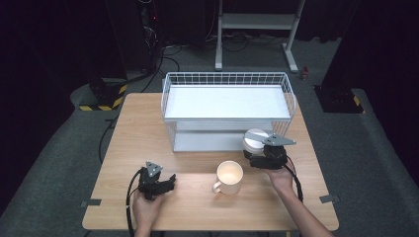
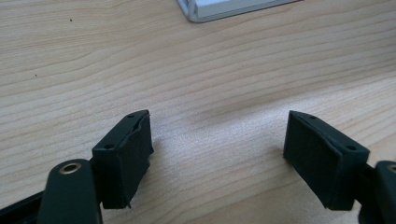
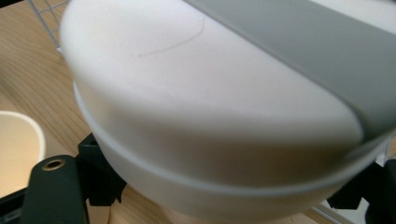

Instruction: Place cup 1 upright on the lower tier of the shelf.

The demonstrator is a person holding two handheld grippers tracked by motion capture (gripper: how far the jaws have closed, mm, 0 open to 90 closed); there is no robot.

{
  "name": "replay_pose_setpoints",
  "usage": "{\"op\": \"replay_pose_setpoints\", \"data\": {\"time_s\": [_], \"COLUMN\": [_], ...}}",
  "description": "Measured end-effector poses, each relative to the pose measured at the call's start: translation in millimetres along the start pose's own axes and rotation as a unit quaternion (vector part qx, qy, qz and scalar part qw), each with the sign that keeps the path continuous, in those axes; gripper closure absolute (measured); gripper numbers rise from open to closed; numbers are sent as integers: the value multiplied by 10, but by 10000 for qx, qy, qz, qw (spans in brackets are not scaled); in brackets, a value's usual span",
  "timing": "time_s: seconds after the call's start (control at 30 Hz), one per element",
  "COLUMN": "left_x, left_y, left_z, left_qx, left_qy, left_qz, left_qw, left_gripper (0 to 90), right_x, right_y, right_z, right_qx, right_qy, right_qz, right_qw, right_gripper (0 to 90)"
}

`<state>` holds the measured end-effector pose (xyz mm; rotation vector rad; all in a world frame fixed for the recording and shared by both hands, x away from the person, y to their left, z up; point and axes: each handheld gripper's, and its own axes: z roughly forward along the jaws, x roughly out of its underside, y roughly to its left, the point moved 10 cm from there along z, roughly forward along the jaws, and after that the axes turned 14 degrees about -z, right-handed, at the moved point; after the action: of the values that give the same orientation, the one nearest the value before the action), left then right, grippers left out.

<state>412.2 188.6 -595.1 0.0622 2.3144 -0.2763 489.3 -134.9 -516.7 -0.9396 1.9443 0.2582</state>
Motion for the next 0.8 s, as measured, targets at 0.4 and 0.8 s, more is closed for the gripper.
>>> {"op": "replay_pose_setpoints", "data": {"time_s": [0.4, 0.8], "left_x": [4, 4], "left_y": [1, -18], "left_z": [-3, 1], "left_qx": [29, 50], "left_qy": [50, 33], "left_qz": [87, 68], "left_qw": [9999, 10000], "left_gripper": [238, 242], "right_x": [-85, -174], "right_y": [-84, -196], "right_z": [86, 255], "right_qx": [173, 313], "right_qy": [96, 183], "right_qz": [70, 60], "right_qw": [9998, 9993], "right_gripper": [187, 187]}}
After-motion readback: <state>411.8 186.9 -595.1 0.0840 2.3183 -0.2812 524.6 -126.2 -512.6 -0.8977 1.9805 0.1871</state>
